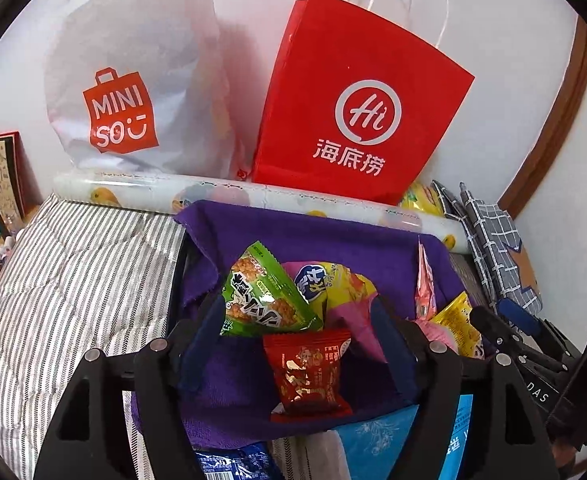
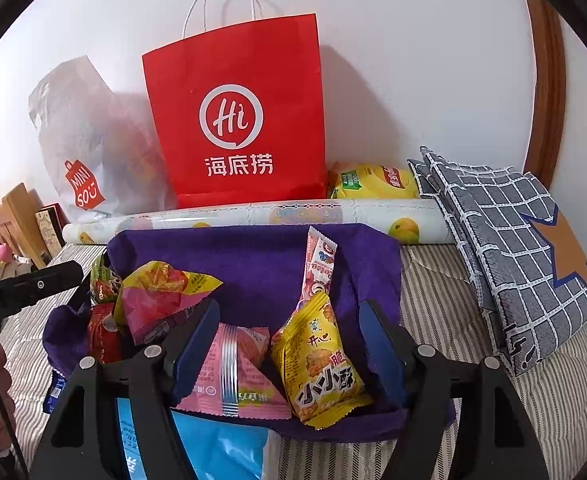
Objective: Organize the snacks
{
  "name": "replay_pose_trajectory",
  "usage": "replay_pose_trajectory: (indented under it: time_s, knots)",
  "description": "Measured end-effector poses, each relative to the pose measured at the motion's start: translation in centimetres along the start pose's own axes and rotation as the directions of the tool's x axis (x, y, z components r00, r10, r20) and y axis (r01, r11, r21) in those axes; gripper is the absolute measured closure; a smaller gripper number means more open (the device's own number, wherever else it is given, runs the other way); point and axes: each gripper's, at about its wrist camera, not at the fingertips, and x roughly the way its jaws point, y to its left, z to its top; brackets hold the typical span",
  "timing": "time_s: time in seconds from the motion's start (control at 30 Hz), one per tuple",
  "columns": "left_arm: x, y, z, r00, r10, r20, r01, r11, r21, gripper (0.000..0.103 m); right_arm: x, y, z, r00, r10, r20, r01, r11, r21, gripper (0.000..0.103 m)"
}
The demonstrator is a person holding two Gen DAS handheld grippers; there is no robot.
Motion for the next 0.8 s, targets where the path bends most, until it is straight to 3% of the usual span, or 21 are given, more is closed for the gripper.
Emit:
replay_pose_trajectory:
  time_s: [0.8]
  knots:
    - [0.37,-0.30,-0.10,1.000,-0.004,-0.031,0.004,1.000,0.002,0.028,-0.35,0.00,0.19,1.000,-0.001,0.003,0.001,1.000,0.006,0.029]
